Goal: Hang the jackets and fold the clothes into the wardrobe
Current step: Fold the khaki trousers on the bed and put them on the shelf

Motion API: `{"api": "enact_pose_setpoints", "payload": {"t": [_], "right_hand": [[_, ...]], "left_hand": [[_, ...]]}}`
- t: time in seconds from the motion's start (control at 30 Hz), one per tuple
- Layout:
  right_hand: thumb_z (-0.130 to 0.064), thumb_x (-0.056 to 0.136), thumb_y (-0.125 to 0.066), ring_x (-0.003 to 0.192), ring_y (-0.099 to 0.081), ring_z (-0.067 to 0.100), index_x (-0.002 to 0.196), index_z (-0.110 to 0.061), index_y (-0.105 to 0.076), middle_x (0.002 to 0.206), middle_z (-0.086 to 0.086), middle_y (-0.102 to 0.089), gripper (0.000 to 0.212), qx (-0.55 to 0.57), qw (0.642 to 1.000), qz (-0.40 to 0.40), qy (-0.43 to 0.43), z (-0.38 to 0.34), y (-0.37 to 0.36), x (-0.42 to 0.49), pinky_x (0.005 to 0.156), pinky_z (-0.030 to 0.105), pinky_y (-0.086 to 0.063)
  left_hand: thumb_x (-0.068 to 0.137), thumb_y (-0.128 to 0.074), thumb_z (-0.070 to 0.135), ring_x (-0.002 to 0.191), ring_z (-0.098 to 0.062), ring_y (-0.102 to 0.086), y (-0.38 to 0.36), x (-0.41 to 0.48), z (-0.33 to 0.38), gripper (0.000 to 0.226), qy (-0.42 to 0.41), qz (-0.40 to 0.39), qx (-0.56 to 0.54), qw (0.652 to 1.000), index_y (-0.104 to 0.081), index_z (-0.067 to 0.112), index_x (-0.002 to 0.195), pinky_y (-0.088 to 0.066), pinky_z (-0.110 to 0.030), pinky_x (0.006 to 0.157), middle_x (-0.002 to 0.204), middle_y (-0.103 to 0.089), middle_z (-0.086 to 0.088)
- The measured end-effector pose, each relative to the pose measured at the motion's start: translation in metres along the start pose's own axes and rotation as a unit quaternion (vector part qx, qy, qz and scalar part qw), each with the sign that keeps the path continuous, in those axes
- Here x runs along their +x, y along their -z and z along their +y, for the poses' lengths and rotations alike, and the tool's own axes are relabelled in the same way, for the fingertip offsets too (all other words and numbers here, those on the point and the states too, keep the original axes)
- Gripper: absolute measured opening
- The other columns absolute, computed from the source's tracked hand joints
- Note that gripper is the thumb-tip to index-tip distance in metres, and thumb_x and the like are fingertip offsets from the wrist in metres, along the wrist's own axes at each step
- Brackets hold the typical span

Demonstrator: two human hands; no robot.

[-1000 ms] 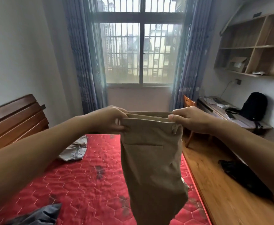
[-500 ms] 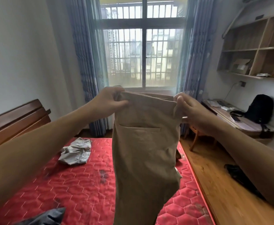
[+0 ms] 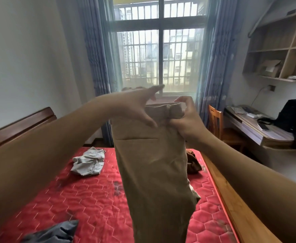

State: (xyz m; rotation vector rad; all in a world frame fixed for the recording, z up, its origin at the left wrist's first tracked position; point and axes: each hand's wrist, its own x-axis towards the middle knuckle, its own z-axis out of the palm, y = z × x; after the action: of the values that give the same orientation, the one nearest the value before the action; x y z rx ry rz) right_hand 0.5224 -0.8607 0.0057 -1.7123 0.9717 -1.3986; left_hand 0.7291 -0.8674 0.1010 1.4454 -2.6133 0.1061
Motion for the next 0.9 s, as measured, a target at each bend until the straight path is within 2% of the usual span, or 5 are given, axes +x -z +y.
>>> {"api": "enact_pose_setpoints", "payload": {"t": [0.2, 0.37, 0.6, 0.8, 0.9], "right_hand": [[-0.016, 0.080, -0.087, 0.099, -0.073, 0.026, 0.136, -0.026, -0.040, 0.108, 0.009, -0.072, 0.073, 0.009, 0.995, -0.069, -0.069, 0.019, 0.027, -0.007, 0.082, 0.043, -0.063], [-0.005, 0.076, -0.073, 0.083, -0.073, 0.013, 0.090, -0.012, -0.078, 0.089, 0.003, -0.077, 0.016, -0.227, 0.934, -0.197, -0.194, 0.126, 0.081, -0.050, 0.080, 0.050, -0.060], [-0.025, 0.091, -0.073, 0.069, -0.061, 0.017, 0.094, -0.015, -0.071, 0.076, 0.000, -0.067, 0.010, -0.210, 0.926, -0.068, -0.306, 0.195, 0.137, -0.083, 0.058, 0.033, -0.054], [-0.038, 0.101, -0.057, 0.075, -0.068, 0.024, 0.115, -0.012, -0.067, 0.092, 0.012, -0.073, 0.031, 0.252, 0.899, 0.044, -0.357, 0.195, 0.127, -0.076, 0.070, 0.036, -0.057], [-0.029, 0.102, -0.059, 0.065, -0.065, 0.015, 0.124, -0.004, -0.063, 0.081, 0.004, -0.070, 0.033, 0.263, 0.907, 0.057, -0.323, 0.192, 0.116, -0.062, 0.057, 0.028, -0.054]], "left_hand": [[0.090, -0.069, 0.024, 0.082, -0.015, -0.067, -0.031, 0.020, 0.026, 0.011, -0.063, 0.000, -0.060, 0.996, -0.070, 0.017, 0.098, -0.055, -0.036, 0.078, 0.088, -0.071, 0.002], [0.085, -0.058, 0.031, 0.080, -0.018, -0.066, -0.025, 0.028, 0.026, 0.019, -0.069, 0.048, -0.100, 0.991, -0.067, 0.016, 0.092, -0.055, -0.048, 0.073, 0.085, -0.069, -0.002], [0.089, -0.064, 0.012, 0.078, -0.022, -0.064, -0.009, 0.044, 0.029, 0.003, -0.043, 0.078, -0.067, 0.994, -0.065, 0.009, 0.089, -0.055, -0.048, 0.069, 0.083, -0.066, -0.005], [0.086, -0.063, 0.007, 0.073, -0.017, -0.062, -0.004, 0.048, 0.051, 0.007, -0.016, 0.092, -0.057, 0.994, -0.065, 0.012, 0.083, -0.047, -0.035, 0.058, 0.078, -0.064, -0.004], [0.086, -0.064, 0.008, 0.067, -0.010, -0.057, -0.003, 0.047, 0.064, 0.014, 0.002, 0.091, -0.052, 0.995, -0.061, 0.018, 0.077, -0.039, -0.023, 0.057, 0.073, -0.060, 0.003]]}}
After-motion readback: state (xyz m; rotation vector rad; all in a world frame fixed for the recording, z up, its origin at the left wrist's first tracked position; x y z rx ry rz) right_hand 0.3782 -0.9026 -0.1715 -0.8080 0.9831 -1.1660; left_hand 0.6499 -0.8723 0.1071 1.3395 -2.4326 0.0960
